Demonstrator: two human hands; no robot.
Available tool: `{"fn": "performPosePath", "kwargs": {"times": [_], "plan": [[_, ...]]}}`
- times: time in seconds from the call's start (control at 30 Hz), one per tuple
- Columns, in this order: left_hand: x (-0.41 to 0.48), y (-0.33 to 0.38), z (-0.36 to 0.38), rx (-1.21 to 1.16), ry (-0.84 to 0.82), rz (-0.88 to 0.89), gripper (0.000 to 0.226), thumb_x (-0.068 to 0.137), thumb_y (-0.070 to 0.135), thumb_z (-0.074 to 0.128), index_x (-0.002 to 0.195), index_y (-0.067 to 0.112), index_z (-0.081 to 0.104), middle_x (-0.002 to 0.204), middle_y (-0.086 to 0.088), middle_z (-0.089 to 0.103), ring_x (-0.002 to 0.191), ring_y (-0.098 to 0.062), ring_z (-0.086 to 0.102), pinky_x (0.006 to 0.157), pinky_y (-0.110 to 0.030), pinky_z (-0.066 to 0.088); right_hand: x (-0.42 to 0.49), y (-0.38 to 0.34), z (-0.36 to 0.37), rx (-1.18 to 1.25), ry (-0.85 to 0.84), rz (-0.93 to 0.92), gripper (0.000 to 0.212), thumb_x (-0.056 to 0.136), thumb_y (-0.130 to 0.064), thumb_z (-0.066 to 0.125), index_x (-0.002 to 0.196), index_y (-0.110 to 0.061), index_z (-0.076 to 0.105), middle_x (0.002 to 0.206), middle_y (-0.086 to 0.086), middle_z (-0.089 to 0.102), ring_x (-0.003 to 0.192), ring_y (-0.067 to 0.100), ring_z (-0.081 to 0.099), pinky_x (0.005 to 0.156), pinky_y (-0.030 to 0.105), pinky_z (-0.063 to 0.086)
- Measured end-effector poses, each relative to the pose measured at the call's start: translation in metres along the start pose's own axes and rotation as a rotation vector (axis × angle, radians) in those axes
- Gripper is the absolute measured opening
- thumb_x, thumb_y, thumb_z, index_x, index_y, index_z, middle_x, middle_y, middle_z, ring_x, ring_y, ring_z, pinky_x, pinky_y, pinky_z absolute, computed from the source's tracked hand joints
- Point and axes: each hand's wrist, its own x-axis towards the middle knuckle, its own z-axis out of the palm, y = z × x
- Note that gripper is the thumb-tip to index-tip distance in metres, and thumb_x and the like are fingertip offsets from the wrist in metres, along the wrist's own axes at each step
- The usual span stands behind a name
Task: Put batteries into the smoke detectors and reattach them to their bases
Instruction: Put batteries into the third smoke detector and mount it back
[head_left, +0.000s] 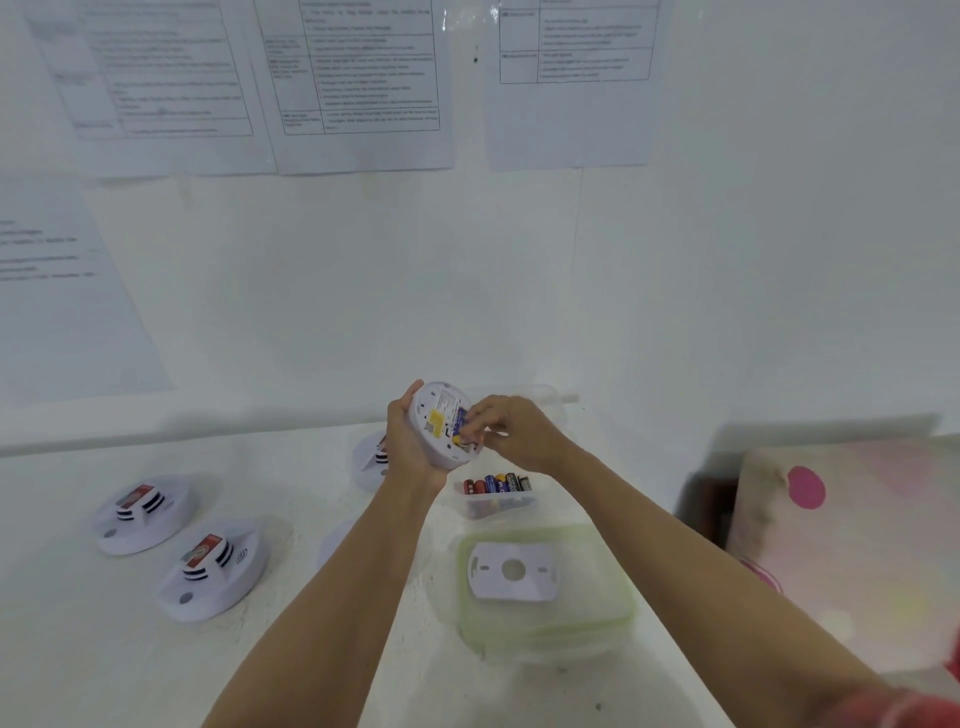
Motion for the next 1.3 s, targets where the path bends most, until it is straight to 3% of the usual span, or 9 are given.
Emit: {"fn": "performPosePath", "kwargs": {"times": [0.13, 0.4, 0.47, 0.57, 0.73, 0.83, 0.93, 1.1, 1.3], "plan": [[0.016, 0.001, 0.008, 0.002, 0.03, 0.071, 0.041, 0.082, 0.045, 0.051, 0.119, 0.03, 0.051, 0.116, -0.004, 0.053, 0.098, -0.025, 0.053, 0.085, -0.04, 0.046, 0.021, 0.018, -0.023, 0.081, 0.261, 0.246, 0.024, 0.084, 0.01, 0.052, 0.099, 0.004, 0.07, 0.109, 0.019, 0.068, 0.098, 0.027, 0.064, 0.078, 0.021, 0.048], [0.048, -0.004, 0.009, -0.07, 0.076, 0.088, 0.047, 0.089, 0.041, 0.046, 0.133, 0.026, 0.051, 0.14, -0.011, 0.049, 0.107, -0.027, 0.05, 0.095, -0.044, 0.042, 0.066, 0.085, -0.022, -0.402, -0.113, 0.449, 0.025, 0.087, -0.003, 0.054, 0.111, -0.005, 0.062, 0.123, 0.008, 0.056, 0.116, 0.024, 0.053, 0.093, 0.029, 0.045], [0.055, -0.005, 0.012, -0.094, 0.055, 0.1, 0.034, 0.091, 0.038, 0.043, 0.121, 0.027, 0.056, 0.128, -0.009, 0.054, 0.108, -0.028, 0.051, 0.098, -0.045, 0.041, 0.074, 0.085, -0.02, -0.488, -0.239, 0.454, 0.002, 0.085, -0.011, 0.06, 0.086, -0.009, 0.061, 0.096, 0.006, 0.058, 0.099, 0.027, 0.054, 0.08, 0.029, 0.046], [0.058, -0.005, 0.014, -0.093, 0.028, 0.104, 0.029, 0.093, 0.035, 0.04, 0.116, 0.027, 0.057, 0.125, -0.009, 0.056, 0.112, -0.03, 0.05, 0.102, -0.046, 0.039, 0.085, 0.086, -0.018, -0.568, -0.339, 0.479, 0.039, 0.084, -0.012, 0.058, 0.057, -0.015, 0.029, 0.062, 0.0, 0.034, 0.064, 0.021, 0.04, 0.053, 0.022, 0.033], [0.062, -0.002, 0.013, -0.058, 0.054, 0.055, 0.05, 0.091, 0.041, 0.042, 0.137, 0.021, 0.047, 0.141, -0.01, 0.048, 0.111, -0.028, 0.051, 0.092, -0.043, 0.044, 0.088, 0.082, -0.016, -0.657, -0.354, 0.47, 0.038, 0.087, -0.019, 0.06, 0.119, -0.002, 0.049, 0.118, 0.011, 0.057, 0.107, 0.027, 0.057, 0.077, 0.03, 0.044], [0.061, -0.002, 0.013, -0.045, 0.054, 0.036, 0.055, 0.089, 0.042, 0.044, 0.141, 0.025, 0.043, 0.141, -0.009, 0.048, 0.11, -0.028, 0.052, 0.09, -0.042, 0.045, 0.088, 0.081, -0.013, -0.674, -0.337, 0.435, 0.032, 0.087, -0.016, 0.058, 0.115, -0.002, 0.051, 0.114, 0.01, 0.059, 0.106, 0.028, 0.059, 0.073, 0.029, 0.043], [0.06, -0.002, 0.014, -0.045, 0.059, 0.042, 0.053, 0.09, 0.042, 0.043, 0.14, 0.026, 0.043, 0.127, -0.007, 0.055, 0.106, -0.027, 0.053, 0.091, -0.042, 0.045, 0.09, 0.08, -0.014, -0.65, -0.353, 0.427, 0.01, 0.087, -0.013, 0.057, 0.082, -0.006, 0.053, 0.084, 0.004, 0.058, 0.091, 0.029, 0.059, 0.07, 0.029, 0.044], [0.055, -0.001, 0.016, -0.046, 0.046, 0.056, 0.052, 0.091, 0.041, 0.04, 0.14, 0.027, 0.043, 0.121, -0.007, 0.055, 0.101, -0.025, 0.055, 0.086, -0.041, 0.046, 0.086, 0.08, -0.015, -0.562, -0.318, 0.416, 0.028, 0.084, -0.014, 0.062, 0.11, -0.004, 0.06, 0.116, 0.008, 0.062, 0.105, 0.027, 0.061, 0.088, 0.034, 0.05], [0.054, 0.001, 0.014, -0.075, 0.03, 0.054, 0.05, 0.09, 0.041, 0.042, 0.136, 0.024, 0.048, 0.133, -0.01, 0.053, 0.109, -0.029, 0.051, 0.103, -0.048, 0.037, 0.082, 0.066, -0.029, -0.057, -0.053, 0.396, 0.041, 0.067, -0.017, 0.081, 0.102, -0.002, 0.065, 0.091, 0.004, 0.059, 0.082, 0.019, 0.059, 0.073, 0.027, 0.048]]}}
